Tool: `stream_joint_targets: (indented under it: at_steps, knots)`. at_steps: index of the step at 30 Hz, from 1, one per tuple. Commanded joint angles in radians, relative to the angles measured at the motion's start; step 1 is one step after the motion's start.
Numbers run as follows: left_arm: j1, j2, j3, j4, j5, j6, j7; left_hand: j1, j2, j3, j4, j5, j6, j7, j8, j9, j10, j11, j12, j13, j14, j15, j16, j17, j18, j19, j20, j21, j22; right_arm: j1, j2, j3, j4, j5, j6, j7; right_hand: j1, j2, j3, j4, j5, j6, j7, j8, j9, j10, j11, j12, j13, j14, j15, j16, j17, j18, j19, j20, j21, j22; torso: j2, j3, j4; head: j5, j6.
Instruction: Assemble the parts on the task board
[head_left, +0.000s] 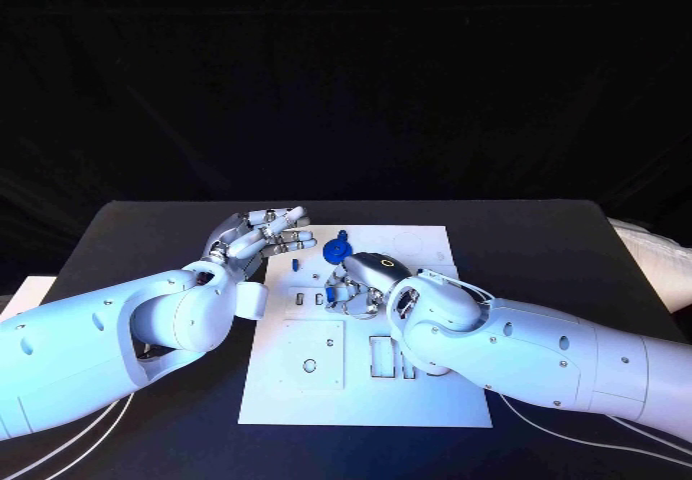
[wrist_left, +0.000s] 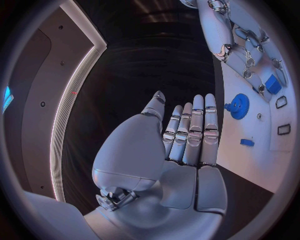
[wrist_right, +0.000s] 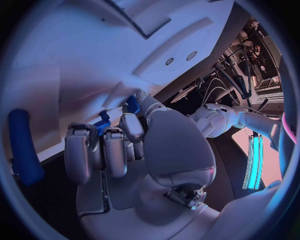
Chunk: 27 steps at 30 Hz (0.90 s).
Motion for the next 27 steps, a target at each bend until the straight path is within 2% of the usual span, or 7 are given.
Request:
stream_joint_targets:
  at_steps: [1, 8, 13, 17, 20, 23, 27]
  knots:
    - [0.000, 0.002, 0.001, 0.001, 0.001, 0.021, 0.007, 0.005, 0.009, 0.001, -0.007, -0.004, -0.004, 0.000, -0.004, 0.000, -0.006, -0.002, -0.002, -0.002, -0.001, 0.002, -0.003, 0.001, 0.004, 0.000, 0.006, -0.004, -0.001, -0.005, 0.000, -0.004, -0.003, -0.005, 0.004, -0.014, 0.000, -0.010, -0.009, 0.002, -0.002, -0.012, 0.000, -0.003, -0.001, -0.008, 0.000, -0.011, -0.007, 0.091, 0.009, -0.007, 0.201, -0.003, 0.001, 0.008, -0.007, 0.023, 0.000, 0.0002, 0.0003, -0.002, 0.000]
    - [0.000, 0.003, 0.001, 0.000, 0.001, 0.022, 0.006, 0.005, 0.009, 0.001, -0.007, -0.004, -0.004, 0.000, -0.004, 0.000, -0.006, -0.002, -0.002, -0.002, -0.001, 0.002, -0.003, 0.001, 0.004, 0.000, 0.006, -0.004, -0.001, -0.005, -0.001, -0.004, 0.000, -0.004, -0.022, -0.009, -0.003, -0.012, -0.013, 0.005, -0.002, -0.014, 0.000, -0.001, 0.000, -0.010, 0.000, -0.013, -0.009, 0.090, 0.010, -0.008, 0.200, -0.002, 0.000, 0.009, -0.008, 0.022, 0.000, 0.0000, 0.0004, -0.002, 0.000]
    - [0.000, 0.003, 0.001, -0.001, 0.001, 0.023, 0.006, 0.005, 0.009, 0.001, -0.007, -0.004, -0.004, 0.000, -0.004, 0.000, -0.006, -0.002, -0.002, -0.002, -0.001, 0.002, -0.003, 0.001, 0.004, 0.000, 0.006, -0.004, -0.001, -0.007, -0.006, -0.004, 0.012, 0.003, -0.100, 0.014, -0.008, -0.018, -0.024, 0.013, 0.000, -0.015, 0.000, 0.001, 0.001, -0.008, 0.001, -0.009, -0.008, 0.091, 0.011, -0.007, 0.201, -0.002, 0.001, 0.010, -0.008, 0.023, 0.000, 0.0002, 0.0001, -0.002, 0.000]
    - [0.000, 0.003, 0.001, -0.003, 0.001, 0.024, 0.006, 0.005, 0.009, 0.001, -0.007, -0.004, -0.004, 0.000, -0.004, 0.000, -0.006, -0.002, -0.002, -0.002, -0.001, 0.002, -0.003, 0.001, 0.004, 0.000, 0.006, -0.004, -0.001, -0.008, -0.014, -0.004, 0.027, 0.010, -0.170, 0.045, -0.018, -0.035, -0.055, 0.037, -0.003, -0.033, 0.003, -0.002, 0.000, -0.016, 0.004, -0.019, -0.018, 0.091, 0.013, -0.007, 0.204, -0.002, -0.001, 0.012, -0.011, 0.018, 0.000, 0.0010, -0.0001, -0.002, 0.000]
    - [0.000, 0.004, 0.001, -0.006, 0.001, 0.025, 0.005, 0.004, 0.010, 0.001, -0.009, -0.004, -0.005, 0.001, -0.004, 0.000, -0.007, -0.002, -0.002, -0.002, 0.000, 0.002, -0.004, 0.002, 0.004, 0.001, 0.006, -0.005, -0.001, -0.009, -0.022, -0.003, 0.041, 0.015, -0.214, 0.069, -0.012, -0.034, -0.063, 0.045, 0.003, -0.037, 0.004, -0.001, 0.000, -0.016, 0.005, -0.018, -0.018, 0.091, 0.014, -0.006, 0.205, -0.001, -0.002, 0.013, -0.012, 0.018, -0.001, 0.0014, 0.0002, -0.002, 0.001]
    - [0.000, 0.004, 0.000, -0.009, 0.001, 0.029, 0.000, 0.006, 0.011, 0.002, -0.011, -0.003, -0.004, 0.000, -0.004, 0.000, -0.006, -0.003, -0.002, -0.002, 0.001, 0.002, -0.004, 0.003, 0.004, 0.002, 0.006, -0.005, -0.001, -0.008, -0.032, -0.001, 0.053, 0.023, -0.234, 0.097, 0.005, -0.030, -0.066, 0.048, 0.022, -0.038, 0.004, 0.001, 0.001, -0.016, 0.005, -0.014, -0.018, 0.092, 0.014, -0.006, 0.206, -0.002, -0.001, 0.014, -0.011, 0.018, -0.001, 0.0014, -0.0003, -0.002, 0.003]
    - [0.000, 0.004, 0.000, -0.014, -0.005, 0.035, -0.012, 0.013, 0.020, 0.009, -0.021, -0.003, 0.001, -0.004, -0.001, 0.001, -0.001, -0.006, 0.001, -0.001, 0.006, -0.001, -0.004, 0.006, 0.004, 0.006, 0.004, -0.005, 0.000, -0.007, -0.055, 0.005, 0.079, 0.033, -0.246, 0.131, 0.009, -0.030, -0.067, 0.048, 0.025, -0.039, 0.004, 0.001, 0.001, -0.016, 0.005, -0.013, -0.018, 0.092, 0.014, -0.006, 0.206, -0.001, -0.001, 0.014, -0.012, 0.018, -0.001, 0.0002, -0.0005, -0.003, 0.005]
